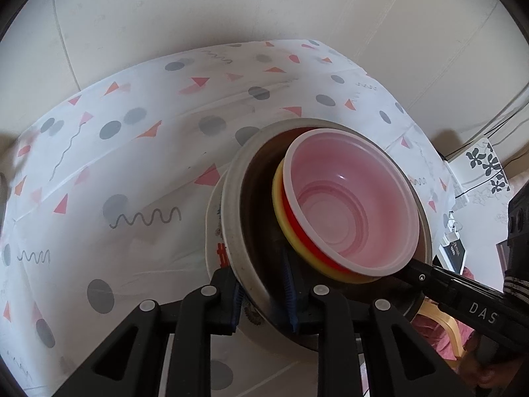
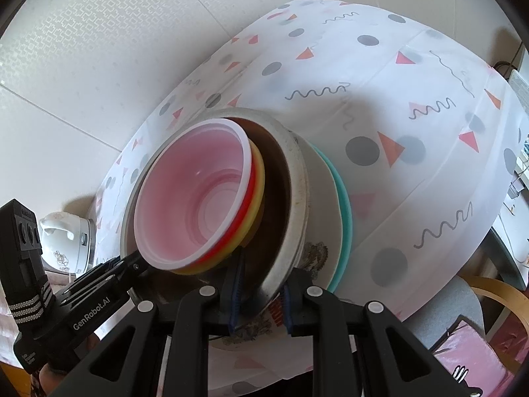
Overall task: Organize plates and bowls
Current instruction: 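Lower the nested bowls onto the rose-pattern plates and open the right gripper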
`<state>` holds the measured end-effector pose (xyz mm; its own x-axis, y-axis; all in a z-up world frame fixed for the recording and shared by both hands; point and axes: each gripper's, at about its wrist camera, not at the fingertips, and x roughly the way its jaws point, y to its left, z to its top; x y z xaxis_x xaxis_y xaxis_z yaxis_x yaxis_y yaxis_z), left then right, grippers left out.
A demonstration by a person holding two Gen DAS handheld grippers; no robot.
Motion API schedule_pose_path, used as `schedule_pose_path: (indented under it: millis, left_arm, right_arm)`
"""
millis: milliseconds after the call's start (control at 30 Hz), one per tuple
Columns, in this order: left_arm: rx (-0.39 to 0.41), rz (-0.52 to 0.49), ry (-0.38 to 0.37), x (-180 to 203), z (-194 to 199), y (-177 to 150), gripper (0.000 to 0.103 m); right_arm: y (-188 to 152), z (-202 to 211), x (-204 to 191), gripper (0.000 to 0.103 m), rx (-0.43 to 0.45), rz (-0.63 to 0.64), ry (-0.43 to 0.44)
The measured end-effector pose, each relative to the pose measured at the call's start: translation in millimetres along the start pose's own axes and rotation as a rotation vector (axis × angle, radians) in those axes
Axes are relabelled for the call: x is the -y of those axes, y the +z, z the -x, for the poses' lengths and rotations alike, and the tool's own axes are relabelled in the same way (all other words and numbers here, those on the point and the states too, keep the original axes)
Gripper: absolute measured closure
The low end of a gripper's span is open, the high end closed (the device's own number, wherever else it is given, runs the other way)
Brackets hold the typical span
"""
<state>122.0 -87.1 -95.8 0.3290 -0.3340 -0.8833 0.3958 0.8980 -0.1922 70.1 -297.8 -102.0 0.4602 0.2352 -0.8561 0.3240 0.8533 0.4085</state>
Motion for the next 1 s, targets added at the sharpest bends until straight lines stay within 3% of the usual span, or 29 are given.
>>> schedule_pose_path:
  millis: [1000]
  left_arm:
    - [-0.012, -0.017, 0.057, 4.9, -2.0, -4.5, 0.080]
  right_arm:
    - [-1.9, 8.4, 4.7, 0.086, 0.012, 0.014, -0.045]
